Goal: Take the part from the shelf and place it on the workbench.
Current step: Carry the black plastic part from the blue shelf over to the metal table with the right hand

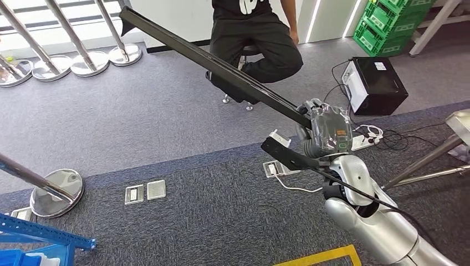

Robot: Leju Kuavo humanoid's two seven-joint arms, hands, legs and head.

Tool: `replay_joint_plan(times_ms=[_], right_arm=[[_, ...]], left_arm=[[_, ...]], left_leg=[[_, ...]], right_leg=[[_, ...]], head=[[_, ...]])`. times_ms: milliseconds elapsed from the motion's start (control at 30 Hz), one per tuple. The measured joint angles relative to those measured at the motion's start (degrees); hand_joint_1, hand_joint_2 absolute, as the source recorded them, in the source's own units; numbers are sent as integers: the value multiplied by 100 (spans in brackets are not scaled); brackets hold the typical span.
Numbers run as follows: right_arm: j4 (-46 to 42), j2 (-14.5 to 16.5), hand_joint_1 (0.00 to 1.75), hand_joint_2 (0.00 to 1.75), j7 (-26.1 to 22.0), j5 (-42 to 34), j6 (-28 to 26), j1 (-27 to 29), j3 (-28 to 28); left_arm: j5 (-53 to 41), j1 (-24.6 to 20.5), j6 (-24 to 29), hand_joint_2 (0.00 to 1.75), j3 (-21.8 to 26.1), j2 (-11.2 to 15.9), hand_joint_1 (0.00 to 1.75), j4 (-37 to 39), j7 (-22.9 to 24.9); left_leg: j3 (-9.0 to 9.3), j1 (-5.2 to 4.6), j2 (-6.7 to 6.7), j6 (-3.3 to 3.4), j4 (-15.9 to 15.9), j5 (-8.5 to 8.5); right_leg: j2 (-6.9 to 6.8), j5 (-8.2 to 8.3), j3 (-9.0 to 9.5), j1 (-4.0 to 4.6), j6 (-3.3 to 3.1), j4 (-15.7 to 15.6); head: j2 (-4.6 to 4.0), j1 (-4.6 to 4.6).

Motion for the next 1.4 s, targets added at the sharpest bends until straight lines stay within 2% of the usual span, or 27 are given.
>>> replay_joint_plan(times_ms=[33,67,133,200,267,333,367,433,467,500,533,567,633,700,767,833,900,967,1000,1033,1067,1133,1167,1233,1300,1367,1400], right_arm=[[3,9,175,175,-8,-4,-1,0,3],[4,20,175,175,-17,-7,-2,-1,5],[6,40,175,175,-38,-8,-4,-6,6],[11,50,175,175,-54,-10,-4,-18,6],[22,52,175,175,-73,-13,-5,-26,6],[32,57,175,175,-85,-13,-7,-37,6],[37,61,175,175,-87,-13,-8,-48,6],[51,69,175,175,-91,-15,-9,-66,9],[60,74,175,175,-92,-18,-9,-66,14],[72,78,175,175,-94,-20,-9,-63,19],[84,80,175,175,-96,-22,-11,-62,24],[93,80,175,175,-98,-22,-13,-63,27],[102,83,175,175,-104,-22,-19,-74,28],[105,91,175,175,-108,-22,-21,-97,29],[110,97,175,175,-110,-22,-21,-111,30],[113,108,175,175,-113,-22,-21,-122,31],[117,122,175,175,-117,-22,-22,-135,35],[128,134,175,175,-119,-23,-21,-136,52],[136,141,175,175,-119,-23,-21,-131,65],[143,146,175,175,-119,-24,-20,-127,73],[147,150,175,175,-119,-25,-20,-124,79],[150,158,175,175,-120,-24,-20,-123,82],[151,160,175,175,-119,-25,-21,-124,82],[156,162,175,175,-112,-26,-22,-123,82],[161,161,175,175,-106,-27,-22,-119,82],[162,158,175,175,-105,-25,-23,-121,82],[163,156,175,175,-103,-23,-23,-120,82]], left_arm=[[2,-1,0,175,0,0,0,0,0],[2,-4,0,175,1,0,0,0,-2],[3,-8,-1,175,3,0,0,0,-10],[6,-12,-5,175,4,0,0,0,-28],[8,-20,-14,175,4,-1,0,-1,-50],[9,-30,-20,175,6,-1,0,-1,-68],[9,-32,-22,175,7,-1,0,-1,-77],[8,-27,-22,175,9,1,0,0,-95],[7,-22,-23,175,9,2,0,0,-102],[5,-18,-25,175,9,2,0,0,-112],[3,-18,-28,175,9,2,0,0,-120],[3,-21,-32,175,9,2,0,0,-127],[4,-29,-40,175,10,2,0,0,-132],[5,-30,-44,175,12,2,0,0,-132],[7,-30,-48,175,14,2,0,0,-132],[5,-34,-55,175,15,2,0,0,-133],[4,-29,-61,175,17,2,0,0,-136],[4,-11,-63,175,17,2,0,0,-137],[4,-3,-64,175,17,2,0,0,-137],[4,1,-65,175,17,2,0,0,-137],[4,1,-66,175,17,2,0,0,-137],[4,-3,-68,175,18,2,0,0,-137],[4,-4,-68,175,19,2,0,0,-137],[4,-5,-68,175,26,2,0,0,-137],[3,-9,-68,175,35,2,0,0,-137],[-5,-17,-69,175,47,1,0,0,-137],[-15,-21,-70,175,56,0,0,0,-137]], left_leg=[[63,6,-8,3,-179,167],[209,16,-37,9,-530,396],[520,39,-210,27,-1270,726],[630,40,-319,56,-1569,793],[630,19,-250,114,-1602,820],[649,16,-162,194,-1656,858],[657,21,-118,227,-1686,877],[656,5,-39,259,-1702,887],[654,-5,5,264,-1702,886],[655,-14,49,265,-1701,884],[657,-21,93,266,-1701,881],[664,-26,134,263,-1700,876],[682,-39,207,243,-1698,859],[692,-49,268,197,-1696,845],[709,-50,337,138,-1705,839],[703,-37,291,83,-1604,741],[517,-20,125,49,-1119,432],[172,-13,26,31,-368,82],[48,-10,10,24,-116,20],[23,-5,2,20,-84,85],[105,1,-12,20,-281,256],[437,32,-169,27,-1047,668],[557,44,-257,36,-1354,789],[622,39,-345,69,-1584,833],[626,21,-235,135,-1630,866],[653,30,-138,204,-1695,903],[662,35,-93,227,-1720,915]], right_leg=[[65,-3,2,-3,2,12],[125,-8,5,-8,10,25],[236,-26,-6,-17,44,65],[319,-26,-37,-23,94,90],[382,-5,-59,-40,158,78],[256,-89,-113,-47,221,198],[141,-213,-205,-46,248,405],[-56,-561,-525,-57,286,1106],[-84,-686,-684,-67,296,1445],[-96,-725,-774,-73,297,1640],[-105,-656,-756,-74,291,1613],[-124,-499,-627,-68,276,1365],[-295,-160,-204,-17,214,544],[-419,-38,25,54,149,59],[-350,-34,29,85,105,-6],[-270,3,53,58,50,-62],[-199,29,79,27,-8,-102],[-103,28,78,32,-36,-96],[-43,28,78,34,-38,-88],[22,26,78,34,-38,-75],[88,20,79,30,-33,-57],[208,-7,67,22,-1,-3],[263,-20,44,21,23,31],[354,-20,-10,10,81,62],[416,-9,-37,-13,142,64],[271,-136,-125,-11,195,261],[145,-284,-244,-13,217,525]], head=[[0,-23],[1,-46],[2,-87],[0,-94],[0,-76],[1,-44],[1,-15],[1,73],[1,101],[1,125],[1,148],[1,170],[1,214],[0,239],[1,241],[0,222],[0,161],[-1,94],[-1,69],[0,50],[0,29],[0,-18],[-1,-36],[1,-37],[1,-30],[0,-5],[0,26]])
